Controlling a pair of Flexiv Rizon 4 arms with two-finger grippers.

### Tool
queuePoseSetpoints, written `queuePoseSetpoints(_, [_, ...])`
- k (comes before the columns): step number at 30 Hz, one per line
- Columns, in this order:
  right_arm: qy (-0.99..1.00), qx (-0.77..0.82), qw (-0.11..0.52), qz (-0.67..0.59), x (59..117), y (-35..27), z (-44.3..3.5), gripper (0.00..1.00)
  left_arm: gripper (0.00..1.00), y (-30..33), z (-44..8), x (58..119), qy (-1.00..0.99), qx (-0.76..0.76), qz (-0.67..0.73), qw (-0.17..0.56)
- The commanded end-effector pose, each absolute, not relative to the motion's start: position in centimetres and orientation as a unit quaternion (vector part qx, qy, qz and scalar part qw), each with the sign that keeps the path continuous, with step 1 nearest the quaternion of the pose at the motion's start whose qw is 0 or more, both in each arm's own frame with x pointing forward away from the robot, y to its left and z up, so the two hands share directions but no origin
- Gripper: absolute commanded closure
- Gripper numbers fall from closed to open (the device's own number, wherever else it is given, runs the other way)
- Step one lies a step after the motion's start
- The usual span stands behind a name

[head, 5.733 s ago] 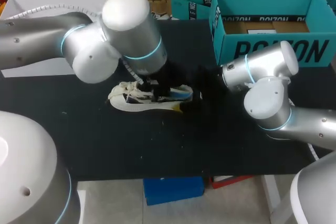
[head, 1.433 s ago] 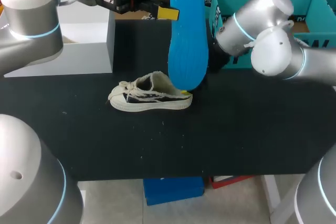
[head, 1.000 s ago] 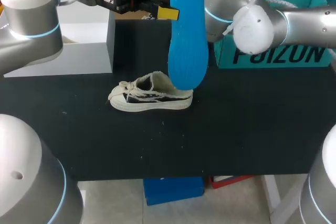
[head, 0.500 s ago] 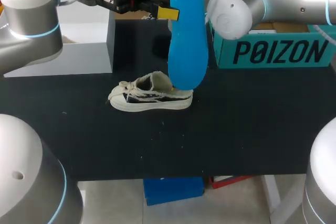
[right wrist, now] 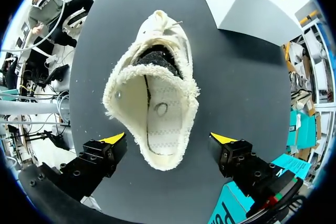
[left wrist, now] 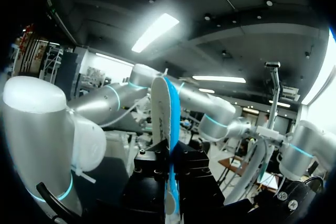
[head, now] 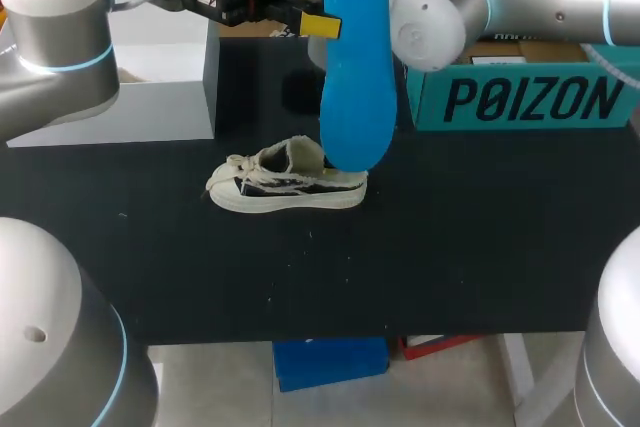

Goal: Take the shoe out of the shoebox, open the shoe tongue, remove and reinsert the insole, then place the shoe into the shoebox

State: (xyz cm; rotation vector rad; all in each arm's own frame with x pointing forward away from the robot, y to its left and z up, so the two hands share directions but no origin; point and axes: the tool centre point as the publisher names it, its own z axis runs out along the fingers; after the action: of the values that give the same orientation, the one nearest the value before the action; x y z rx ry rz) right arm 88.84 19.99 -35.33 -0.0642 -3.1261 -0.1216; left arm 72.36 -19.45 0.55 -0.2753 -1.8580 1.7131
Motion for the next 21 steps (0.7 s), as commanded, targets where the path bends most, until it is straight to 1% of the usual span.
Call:
queuePoseSetpoints(1, [-0.998, -0.021, 0.001, -0.053, 88.5, 19.4, -35.3, 0.0, 1.0, -19.5, 0.4, 72.2, -0.698, -0.103, 0.645, 0.293])
queuePoseSetpoints(11, [-0.992, -0.026, -0.021, -0.118, 88.2, 18.2, -35.3, 0.0, 1.0, -19.5, 0.4, 72.2, -0.698, -0.103, 0.645, 0.293])
queuePoseSetpoints(21, [-0.976, -0.026, -0.042, -0.212, 88.2, 17.7, -35.9, 0.0, 1.0, -19.5, 0.4, 72.2, -0.698, -0.103, 0.645, 0.293])
